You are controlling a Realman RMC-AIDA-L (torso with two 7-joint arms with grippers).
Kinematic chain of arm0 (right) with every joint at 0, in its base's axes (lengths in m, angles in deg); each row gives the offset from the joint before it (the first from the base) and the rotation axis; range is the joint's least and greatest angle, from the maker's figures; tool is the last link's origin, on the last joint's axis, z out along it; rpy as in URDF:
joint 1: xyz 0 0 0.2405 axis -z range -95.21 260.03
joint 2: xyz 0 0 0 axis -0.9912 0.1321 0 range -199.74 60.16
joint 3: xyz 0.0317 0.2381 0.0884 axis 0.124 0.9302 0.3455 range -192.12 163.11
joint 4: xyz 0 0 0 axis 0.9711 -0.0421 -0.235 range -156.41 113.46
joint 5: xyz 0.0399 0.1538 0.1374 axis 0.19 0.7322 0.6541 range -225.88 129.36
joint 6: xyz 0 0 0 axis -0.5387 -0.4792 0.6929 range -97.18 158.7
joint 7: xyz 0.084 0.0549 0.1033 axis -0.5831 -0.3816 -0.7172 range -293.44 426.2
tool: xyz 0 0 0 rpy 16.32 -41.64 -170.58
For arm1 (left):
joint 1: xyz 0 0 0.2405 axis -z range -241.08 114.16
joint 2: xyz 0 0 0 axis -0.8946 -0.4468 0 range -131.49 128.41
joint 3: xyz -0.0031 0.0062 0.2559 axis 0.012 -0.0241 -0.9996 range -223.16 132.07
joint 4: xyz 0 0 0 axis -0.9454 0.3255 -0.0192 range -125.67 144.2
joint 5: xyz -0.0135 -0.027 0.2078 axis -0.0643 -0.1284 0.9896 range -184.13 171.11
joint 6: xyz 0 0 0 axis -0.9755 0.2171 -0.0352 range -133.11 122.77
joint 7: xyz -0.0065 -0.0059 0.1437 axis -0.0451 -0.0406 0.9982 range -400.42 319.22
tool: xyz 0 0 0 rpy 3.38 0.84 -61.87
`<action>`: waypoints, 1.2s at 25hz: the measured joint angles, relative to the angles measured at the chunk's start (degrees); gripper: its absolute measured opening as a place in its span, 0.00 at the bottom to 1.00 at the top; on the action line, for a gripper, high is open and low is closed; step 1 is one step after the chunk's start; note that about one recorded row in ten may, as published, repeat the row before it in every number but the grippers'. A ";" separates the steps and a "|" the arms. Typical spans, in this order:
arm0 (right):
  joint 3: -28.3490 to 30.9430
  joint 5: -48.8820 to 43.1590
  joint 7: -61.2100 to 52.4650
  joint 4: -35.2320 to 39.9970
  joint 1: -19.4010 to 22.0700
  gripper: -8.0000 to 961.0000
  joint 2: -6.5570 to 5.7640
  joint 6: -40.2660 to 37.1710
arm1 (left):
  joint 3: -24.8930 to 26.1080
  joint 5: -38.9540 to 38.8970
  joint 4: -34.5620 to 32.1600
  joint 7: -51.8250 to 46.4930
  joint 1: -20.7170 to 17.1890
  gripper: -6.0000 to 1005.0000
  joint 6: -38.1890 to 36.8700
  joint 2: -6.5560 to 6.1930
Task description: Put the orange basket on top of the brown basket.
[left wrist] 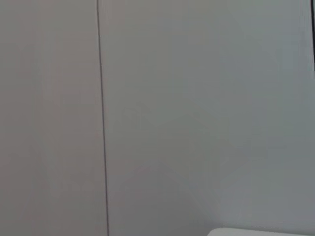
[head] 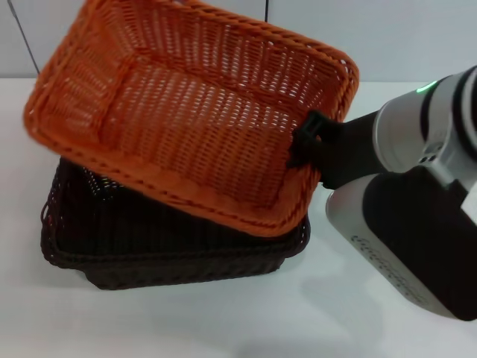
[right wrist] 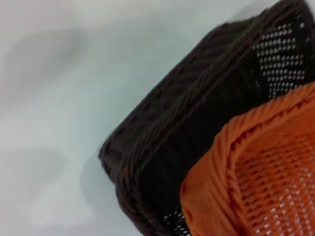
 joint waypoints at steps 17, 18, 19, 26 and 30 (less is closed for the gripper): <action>-6.35 -3.18 1.48 -6.82 0.88 0.23 0.11 6.33 | -5.44 -4.18 0.62 -0.03 -0.17 0.77 -0.30 0.22; -7.61 -4.36 -0.48 -6.95 1.06 0.24 0.04 6.91 | -5.47 -4.20 0.61 -0.03 -0.11 0.77 -0.22 0.16; -8.77 -5.47 -2.44 -7.00 1.22 0.24 -0.06 7.52 | -5.55 -4.22 0.61 -0.03 0.01 0.77 -0.12 0.07; -10.84 -6.70 -5.50 -2.12 4.54 0.25 -0.31 7.63 | -6.03 -4.26 0.60 -0.03 0.36 0.77 -0.01 -0.09; -13.26 -6.81 -6.11 1.75 6.93 0.43 -0.24 6.75 | -6.17 -4.24 0.60 -0.03 0.82 0.77 0.53 -0.14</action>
